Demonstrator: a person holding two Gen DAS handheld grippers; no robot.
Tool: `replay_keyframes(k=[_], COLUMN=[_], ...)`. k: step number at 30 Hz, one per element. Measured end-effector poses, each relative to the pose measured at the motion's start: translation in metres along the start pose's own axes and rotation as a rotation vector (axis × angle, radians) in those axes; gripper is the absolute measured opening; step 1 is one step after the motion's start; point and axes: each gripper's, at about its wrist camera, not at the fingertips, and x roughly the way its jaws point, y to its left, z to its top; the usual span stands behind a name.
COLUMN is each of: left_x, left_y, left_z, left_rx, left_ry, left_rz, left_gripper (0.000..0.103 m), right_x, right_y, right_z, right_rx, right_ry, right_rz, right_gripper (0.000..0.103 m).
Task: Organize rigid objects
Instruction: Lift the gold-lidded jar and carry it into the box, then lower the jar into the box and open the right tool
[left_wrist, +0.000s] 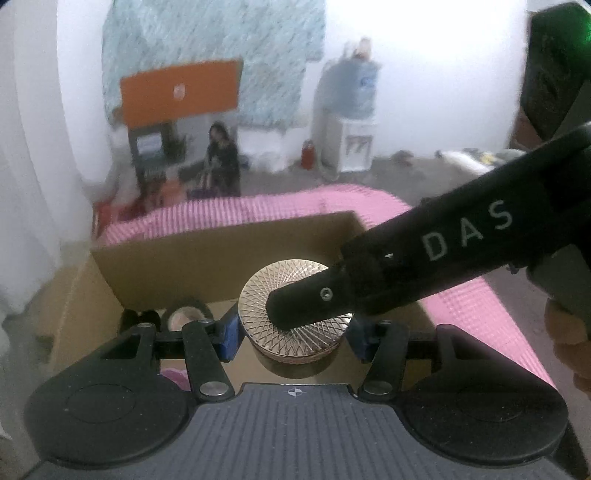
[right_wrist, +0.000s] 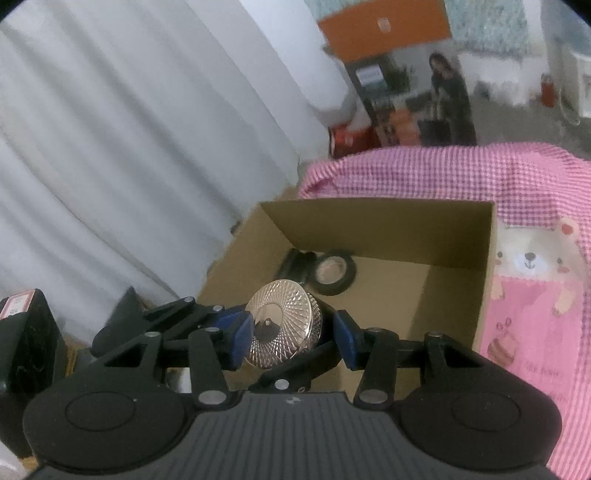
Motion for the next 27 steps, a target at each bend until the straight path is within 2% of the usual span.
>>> replay_keyframes(k=[4, 10, 14, 22, 27], left_x=[0.040, 0.081, 0.098, 0.108, 0.107], left_y=[0.014, 0.030, 0.044, 0.055, 0.054], left_z=[0.013, 0.024, 0.029, 0.029, 0.030], left_rx=[-0.086, -0.149, -0.217, -0.300, -0.294], left_ry=[0.084, 0.168, 0.238, 0.322, 0.301], left_rz=[-0.001, 0.029, 0.033, 0.048, 0.052], left_gripper=[0.056, 0.056, 0.056, 0.057, 0.059], right_x=[0.039, 0.078, 0.101, 0.129, 0.143], right_y=[-0.028, -0.064, -0.073, -0.075, -0.078], right_z=[0.034, 0.064, 0.075, 0.081, 0.079], right_rx=[0.012, 0.023, 0.008, -0.016, -0.029], right_ry=[0.102, 0.212, 0.270, 0.322, 0.321], right_rz=[-0.017, -0.003, -0.002, 0.004, -0.015], right_gripper=[0.052, 0.052, 0.053, 0.053, 0.053])
